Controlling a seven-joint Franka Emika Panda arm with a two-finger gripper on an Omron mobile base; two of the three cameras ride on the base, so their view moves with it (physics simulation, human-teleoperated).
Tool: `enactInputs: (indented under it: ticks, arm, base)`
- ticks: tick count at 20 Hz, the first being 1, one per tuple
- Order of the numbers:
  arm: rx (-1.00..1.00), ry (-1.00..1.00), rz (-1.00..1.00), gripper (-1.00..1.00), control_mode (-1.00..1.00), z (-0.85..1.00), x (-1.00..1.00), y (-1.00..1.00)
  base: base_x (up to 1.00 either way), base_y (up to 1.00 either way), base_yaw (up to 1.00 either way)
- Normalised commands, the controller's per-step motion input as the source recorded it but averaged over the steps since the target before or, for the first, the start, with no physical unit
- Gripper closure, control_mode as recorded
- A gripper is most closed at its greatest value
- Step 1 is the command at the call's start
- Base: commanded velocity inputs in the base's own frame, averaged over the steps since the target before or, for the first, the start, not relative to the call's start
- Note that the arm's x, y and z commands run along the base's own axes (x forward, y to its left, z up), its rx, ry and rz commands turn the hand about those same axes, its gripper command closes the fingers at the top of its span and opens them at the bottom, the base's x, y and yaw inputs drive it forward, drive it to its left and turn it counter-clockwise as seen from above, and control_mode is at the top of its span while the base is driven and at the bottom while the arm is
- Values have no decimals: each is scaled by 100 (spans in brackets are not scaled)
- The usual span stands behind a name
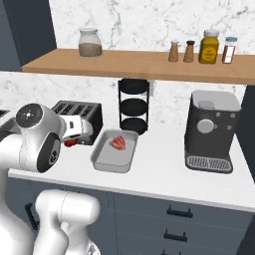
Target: Place one bell pepper and one steak in each tupperware on the nearby counter, to pack two identical lunches.
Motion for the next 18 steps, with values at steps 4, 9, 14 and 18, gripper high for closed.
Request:
enactInputs:
  ticks: [4, 9, 14, 18]
  arm:
    - [0, 0, 0, 100, 100, 0, 0, 0]
    - [0, 0, 0, 100, -100, -32, 24, -27]
    - [0, 0, 0, 100, -100, -63, 16, -67]
    - [-2, 8, 0, 100, -100, -77, 8, -23]
  base:
    - [74, 19, -1]
    - [9, 0, 0]
    - [0, 0, 0]
    - [0, 0, 0]
